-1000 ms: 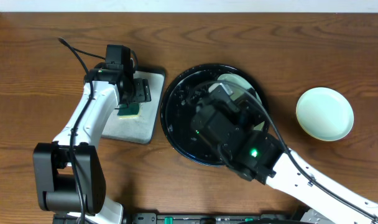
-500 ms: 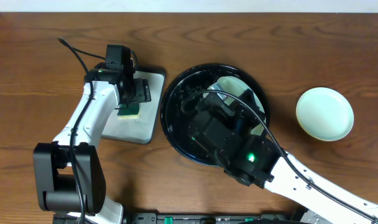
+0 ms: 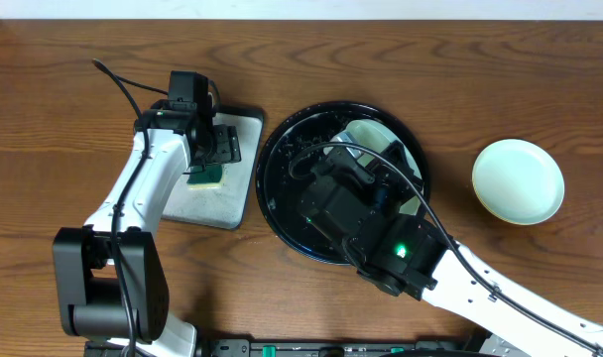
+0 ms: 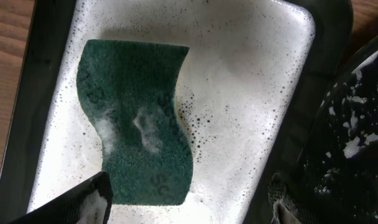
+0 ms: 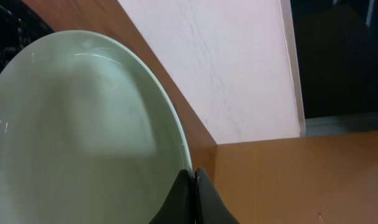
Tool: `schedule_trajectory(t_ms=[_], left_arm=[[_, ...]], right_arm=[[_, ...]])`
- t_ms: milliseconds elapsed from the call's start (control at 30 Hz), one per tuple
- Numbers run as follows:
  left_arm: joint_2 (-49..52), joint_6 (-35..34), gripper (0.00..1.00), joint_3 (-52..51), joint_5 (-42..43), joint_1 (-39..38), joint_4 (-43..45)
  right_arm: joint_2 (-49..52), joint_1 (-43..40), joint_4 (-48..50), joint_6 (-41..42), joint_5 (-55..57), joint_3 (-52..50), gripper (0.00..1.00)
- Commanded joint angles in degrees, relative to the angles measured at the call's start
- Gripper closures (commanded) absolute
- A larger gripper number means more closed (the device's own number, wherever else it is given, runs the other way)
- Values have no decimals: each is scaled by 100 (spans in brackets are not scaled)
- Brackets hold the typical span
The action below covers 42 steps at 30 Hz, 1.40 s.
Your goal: Clean dirty plates on tray and stack at the side
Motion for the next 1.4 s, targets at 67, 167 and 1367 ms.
schedule_trajectory(t_ms=[67,167,1367], left_arm=[[-7,57,18,-28,7,24,-17],[-7,57,19,-28,7,24,-17],[-7,57,18,-28,7,24,-17]], right_arm=[[-50,28,50,-66,229,118,99],[-50,28,52,-63,229,118,99],[-50,26,208,-59,332,118,99]])
